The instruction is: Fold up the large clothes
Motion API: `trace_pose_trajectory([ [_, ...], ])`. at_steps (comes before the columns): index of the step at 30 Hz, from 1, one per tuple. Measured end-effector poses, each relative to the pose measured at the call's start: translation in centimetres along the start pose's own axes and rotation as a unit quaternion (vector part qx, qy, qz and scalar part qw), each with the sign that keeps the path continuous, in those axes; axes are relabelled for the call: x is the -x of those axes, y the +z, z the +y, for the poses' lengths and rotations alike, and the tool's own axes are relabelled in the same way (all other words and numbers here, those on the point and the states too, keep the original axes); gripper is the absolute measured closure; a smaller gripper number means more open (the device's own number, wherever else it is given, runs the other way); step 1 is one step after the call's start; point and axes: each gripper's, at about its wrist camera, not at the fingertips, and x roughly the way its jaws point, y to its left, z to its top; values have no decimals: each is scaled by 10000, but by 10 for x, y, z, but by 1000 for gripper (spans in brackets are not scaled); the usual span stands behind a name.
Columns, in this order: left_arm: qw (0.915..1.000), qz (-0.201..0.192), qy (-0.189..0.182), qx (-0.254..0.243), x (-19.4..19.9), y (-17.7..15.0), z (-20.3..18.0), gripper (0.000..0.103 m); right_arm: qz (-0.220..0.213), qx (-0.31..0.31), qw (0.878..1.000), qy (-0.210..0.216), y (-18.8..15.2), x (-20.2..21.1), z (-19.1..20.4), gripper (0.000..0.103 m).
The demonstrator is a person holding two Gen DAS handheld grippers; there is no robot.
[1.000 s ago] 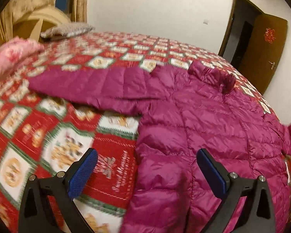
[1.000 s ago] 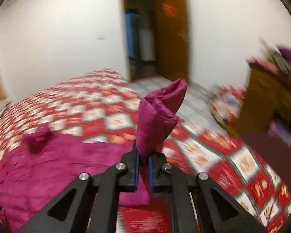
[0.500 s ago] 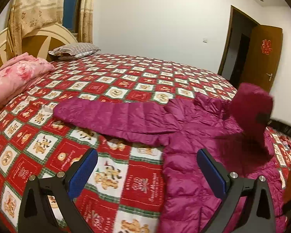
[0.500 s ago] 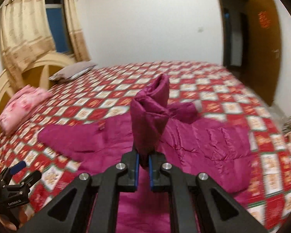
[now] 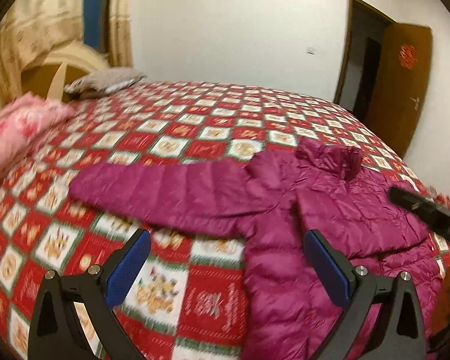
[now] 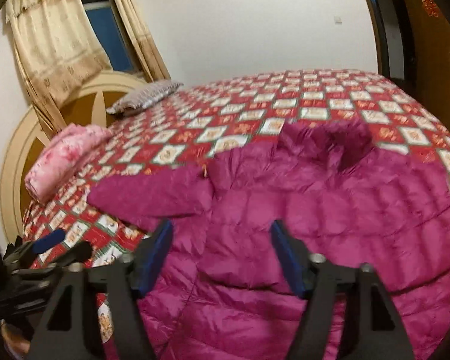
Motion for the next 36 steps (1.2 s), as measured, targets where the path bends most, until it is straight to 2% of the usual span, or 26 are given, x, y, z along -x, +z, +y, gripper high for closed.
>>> trace_pose_trajectory([
  [2, 9997, -114, -8, -225, -4, 11, -19, 1, -152, 70, 9986, -502, 6, 16, -19, 63],
  [4, 9984, -262, 19, -508, -13, 22, -43, 1, -295, -51, 9937, -1077, 10, 31, -53, 63],
  [7, 9975, -268, 173, -623, -35, 31, -68, 1, -262, -517, 9845, -1655, 9, 34, -105, 63],
  [8, 9980, -205, 159, -579, -49, 33, -77, 1, -175, -665, 9819, -1762, 5, 31, -120, 68],
  [9, 9982, -148, 171, -560, -57, 34, -83, 1, -68, -760, 9807, -1803, 2, 26, -130, 76],
  [11, 9982, 125, 267, -523, -84, 33, -95, 1, 264, -974, 9773, -1862, -10, 7, -150, 78],
  [13, 9981, 315, 267, -464, -100, 29, -102, 1, 400, -1066, 9727, -2021, -19, -4, -158, 78],
  [16, 9965, 611, 445, -368, -126, 15, -106, 1, 567, -1272, 9696, -2012, -34, -14, -173, 78],
  [20, 9928, 862, 662, -499, -149, -7, -112, 1, 685, -1161, 9699, -2028, -50, -22, -178, 79],
  [25, 9907, 1099, 619, -515, -165, -12, -114, 1, 711, -1117, 9704, -2022, -54, -28, -182, 79],
  [28, 9929, 1064, 414, -337, -158, -8, -107, 1, 704, -959, 9686, -2183, -56, -30, -176, 79],
  [31, 9967, 757, 212, 210, -132, 3, -76, 1, 657, -927, 9687, -2208, -57, -29, -175, 79],
  [34, 9954, 388, 457, 749, -105, 18, -19, 1, 598, -1017, 9702, -2115, -58, -27, -178, 78],
  [36, 9893, 284, 938, 1081, -98, 27, 29, 1, 596, -995, 9710, -2092, -59, -27, -177, 75],
])
